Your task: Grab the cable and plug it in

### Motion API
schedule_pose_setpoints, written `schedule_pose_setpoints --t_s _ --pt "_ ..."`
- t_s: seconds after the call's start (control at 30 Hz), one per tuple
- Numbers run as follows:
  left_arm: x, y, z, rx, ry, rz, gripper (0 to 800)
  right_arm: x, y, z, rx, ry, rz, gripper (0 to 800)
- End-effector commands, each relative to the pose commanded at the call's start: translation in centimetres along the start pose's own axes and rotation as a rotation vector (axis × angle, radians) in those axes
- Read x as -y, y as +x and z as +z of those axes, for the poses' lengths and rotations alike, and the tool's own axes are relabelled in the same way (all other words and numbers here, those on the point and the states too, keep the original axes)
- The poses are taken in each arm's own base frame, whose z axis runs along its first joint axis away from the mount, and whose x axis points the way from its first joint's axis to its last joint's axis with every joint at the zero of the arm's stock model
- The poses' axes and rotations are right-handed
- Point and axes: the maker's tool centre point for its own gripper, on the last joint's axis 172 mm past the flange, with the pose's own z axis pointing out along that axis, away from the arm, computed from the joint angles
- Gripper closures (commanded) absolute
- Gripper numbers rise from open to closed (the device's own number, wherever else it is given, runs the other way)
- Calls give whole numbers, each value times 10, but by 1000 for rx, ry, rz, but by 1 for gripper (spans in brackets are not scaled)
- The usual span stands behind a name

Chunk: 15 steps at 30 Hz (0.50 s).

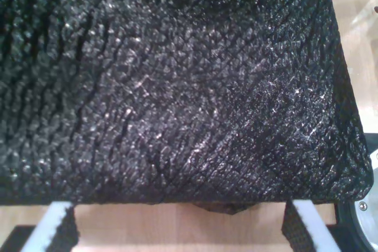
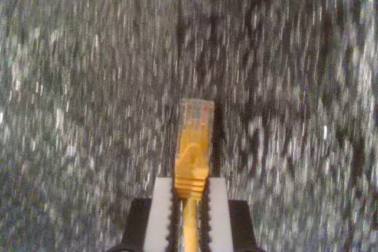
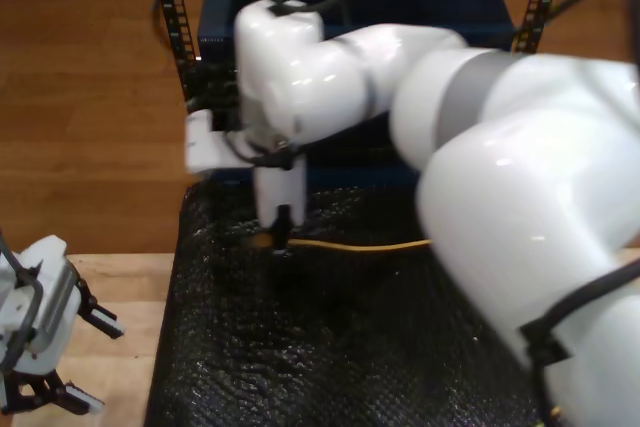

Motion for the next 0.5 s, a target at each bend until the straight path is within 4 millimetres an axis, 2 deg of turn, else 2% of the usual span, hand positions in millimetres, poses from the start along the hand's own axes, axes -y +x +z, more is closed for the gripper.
schedule_pose_setpoints --t_s 0.2,0.37,0.5 --pt "6 26 -3 -67 6 -19 0 8 -22 -23 -77 6 6 796" --pt "14 55 5 -123 -1 -12 1 18 -51 -44 -164 7 31 796" --pt "21 82 16 -172 -18 -32 1 26 -76 -51 -176 1 68 796"
